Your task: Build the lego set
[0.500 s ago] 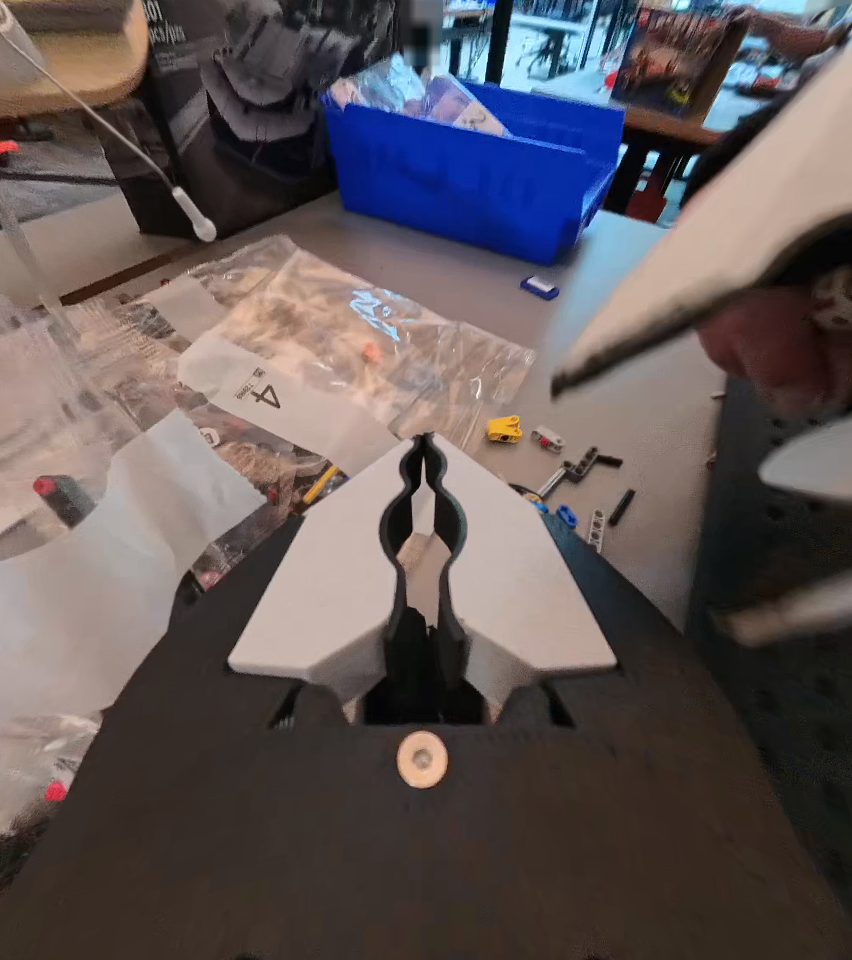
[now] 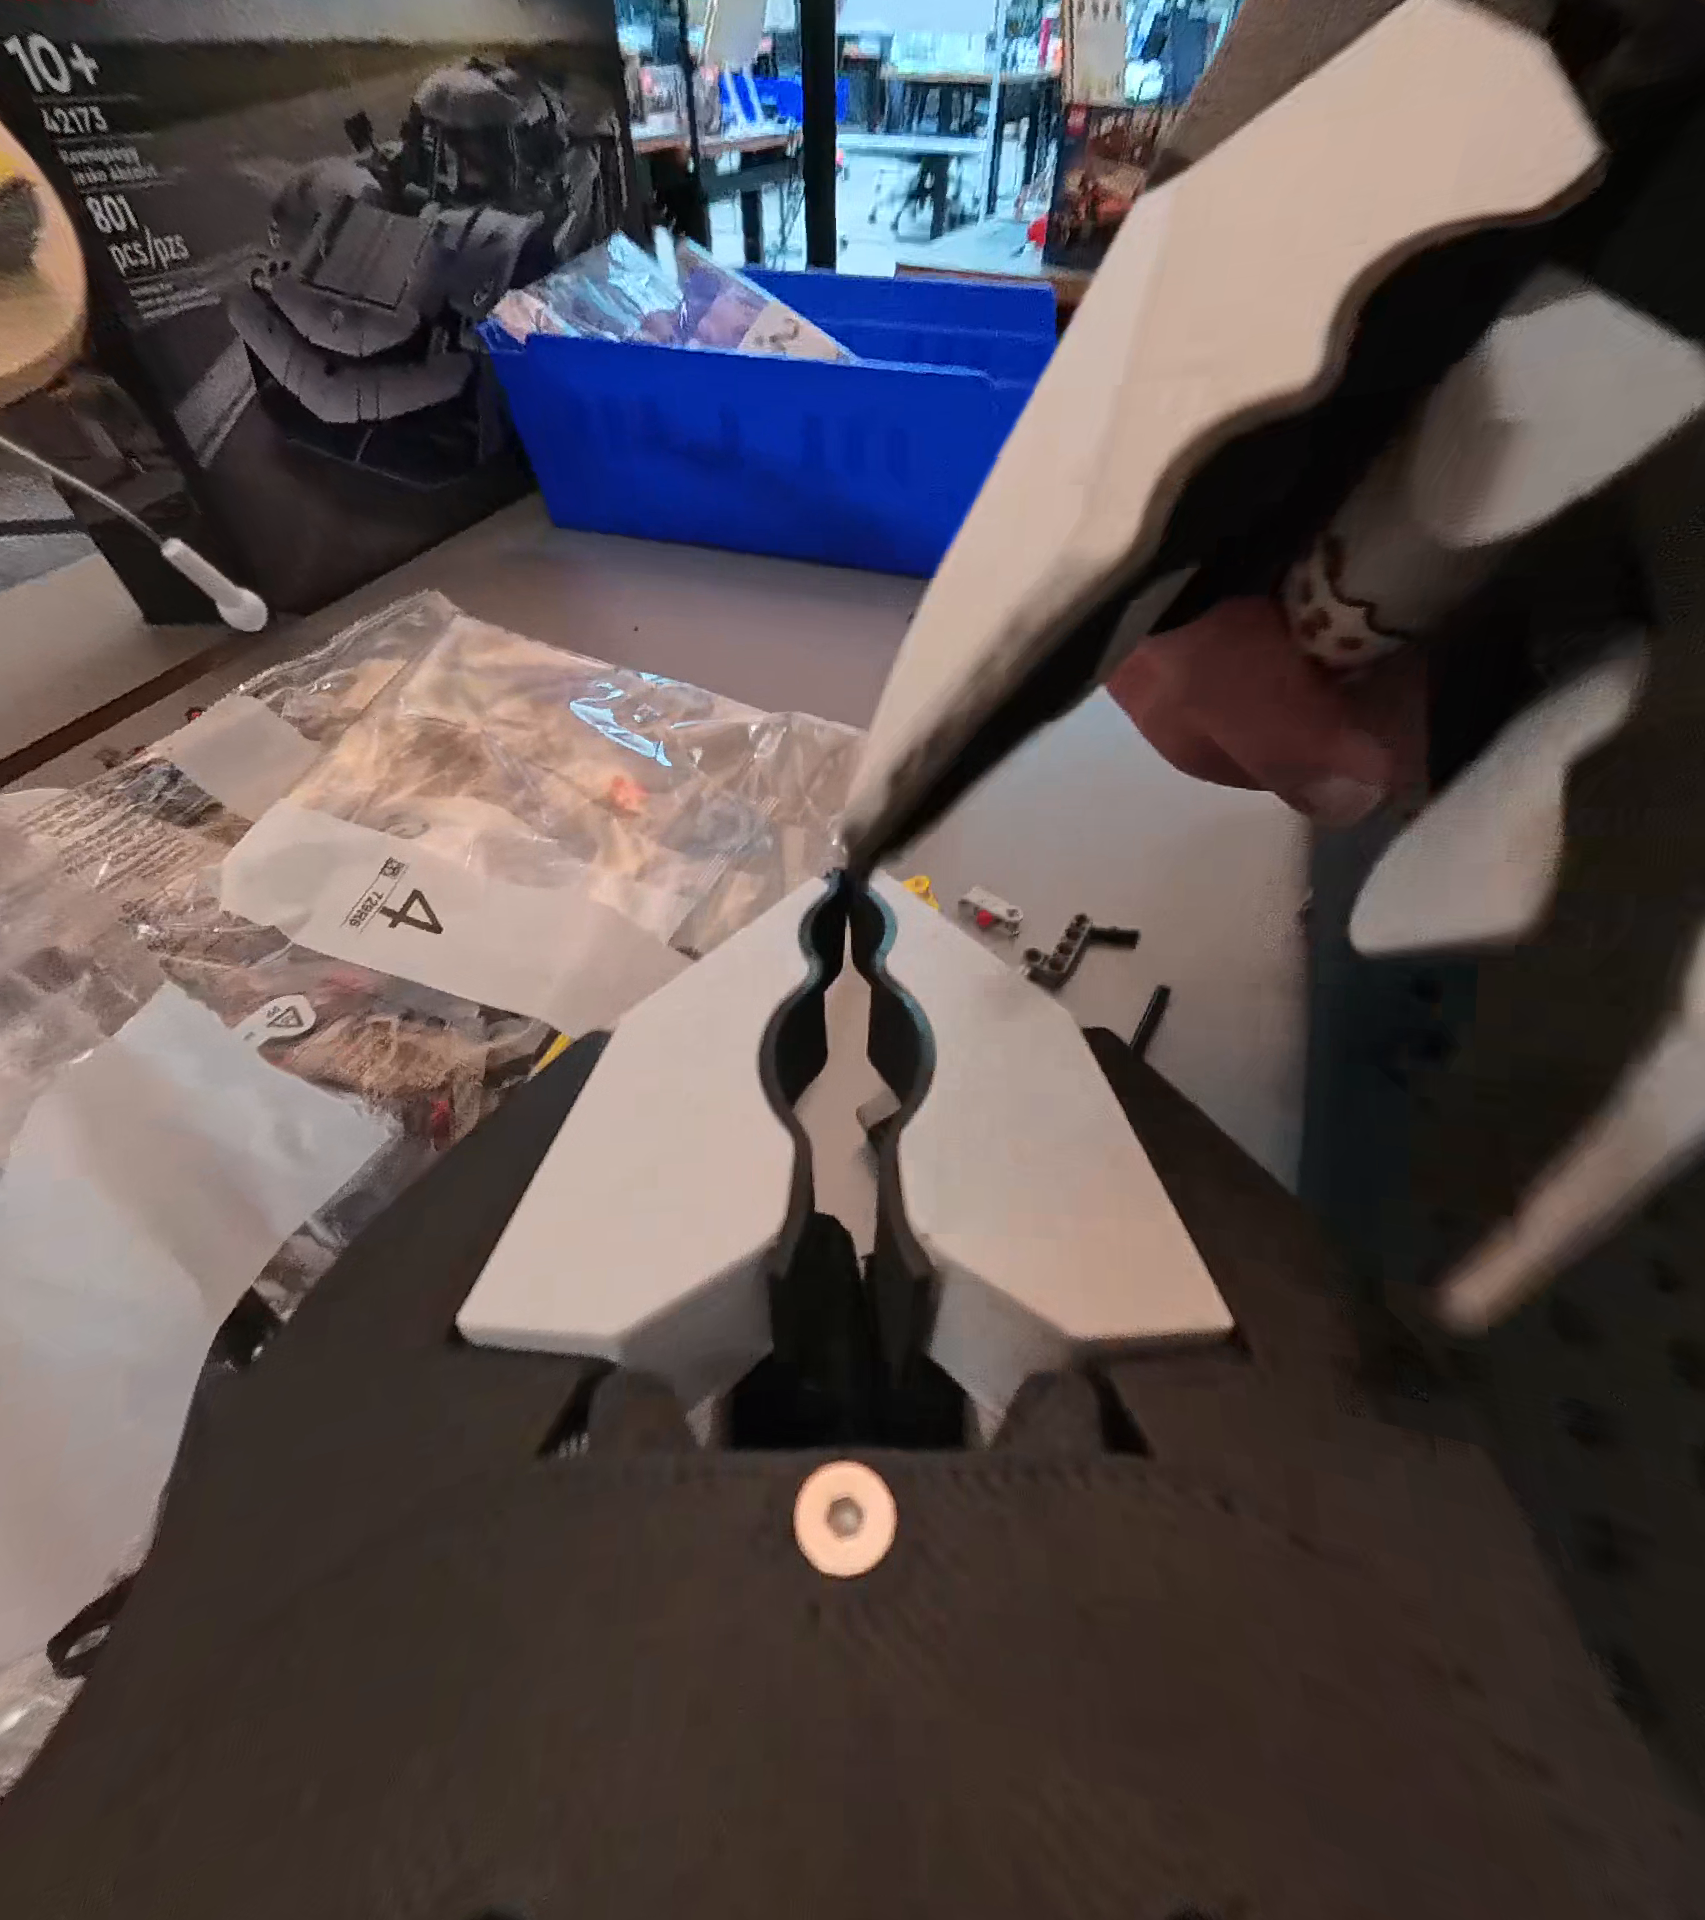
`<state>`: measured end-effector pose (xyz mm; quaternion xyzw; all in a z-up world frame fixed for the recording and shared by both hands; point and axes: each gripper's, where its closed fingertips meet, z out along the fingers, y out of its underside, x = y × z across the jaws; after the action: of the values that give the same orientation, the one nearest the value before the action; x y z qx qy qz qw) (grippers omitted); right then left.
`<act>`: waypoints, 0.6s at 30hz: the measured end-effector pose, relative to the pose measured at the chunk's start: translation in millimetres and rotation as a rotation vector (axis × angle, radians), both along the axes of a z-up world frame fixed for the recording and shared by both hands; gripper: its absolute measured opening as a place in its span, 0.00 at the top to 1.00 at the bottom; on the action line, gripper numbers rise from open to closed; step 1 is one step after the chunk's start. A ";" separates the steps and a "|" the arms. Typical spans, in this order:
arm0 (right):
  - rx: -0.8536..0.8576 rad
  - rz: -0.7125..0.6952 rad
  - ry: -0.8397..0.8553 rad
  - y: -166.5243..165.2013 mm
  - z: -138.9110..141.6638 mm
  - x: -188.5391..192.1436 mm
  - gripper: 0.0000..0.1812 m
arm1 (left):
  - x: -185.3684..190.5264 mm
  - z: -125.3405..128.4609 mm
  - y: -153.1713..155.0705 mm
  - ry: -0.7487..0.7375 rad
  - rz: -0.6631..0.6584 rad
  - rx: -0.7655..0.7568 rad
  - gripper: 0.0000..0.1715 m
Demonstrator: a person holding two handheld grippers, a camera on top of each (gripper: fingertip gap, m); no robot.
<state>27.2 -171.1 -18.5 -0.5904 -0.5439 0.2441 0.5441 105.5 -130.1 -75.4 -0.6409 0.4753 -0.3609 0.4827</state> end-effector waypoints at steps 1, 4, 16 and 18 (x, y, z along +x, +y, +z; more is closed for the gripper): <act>0.002 0.004 -0.023 -0.8 -4.0 -7.1 0.76 | 0.8 -3.6 -0.1 0.021 0.003 0.003 1.00; -0.031 0.046 -0.031 -4.8 -7.2 -20.1 0.83 | 0.7 -6.2 0.4 0.024 0.006 -0.012 1.00; -0.169 -0.101 0.054 20.8 8.9 67.6 0.66 | -9.2 5.1 11.9 -0.024 0.070 0.005 1.00; -0.171 -0.102 0.076 19.1 9.9 72.5 0.67 | -5.4 4.7 7.3 -0.017 0.043 0.022 1.00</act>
<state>99.7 -152.0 -8.6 -0.6519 -0.4691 0.2838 0.5239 100.2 -122.8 -70.8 -0.6425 0.4613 -0.3507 0.5014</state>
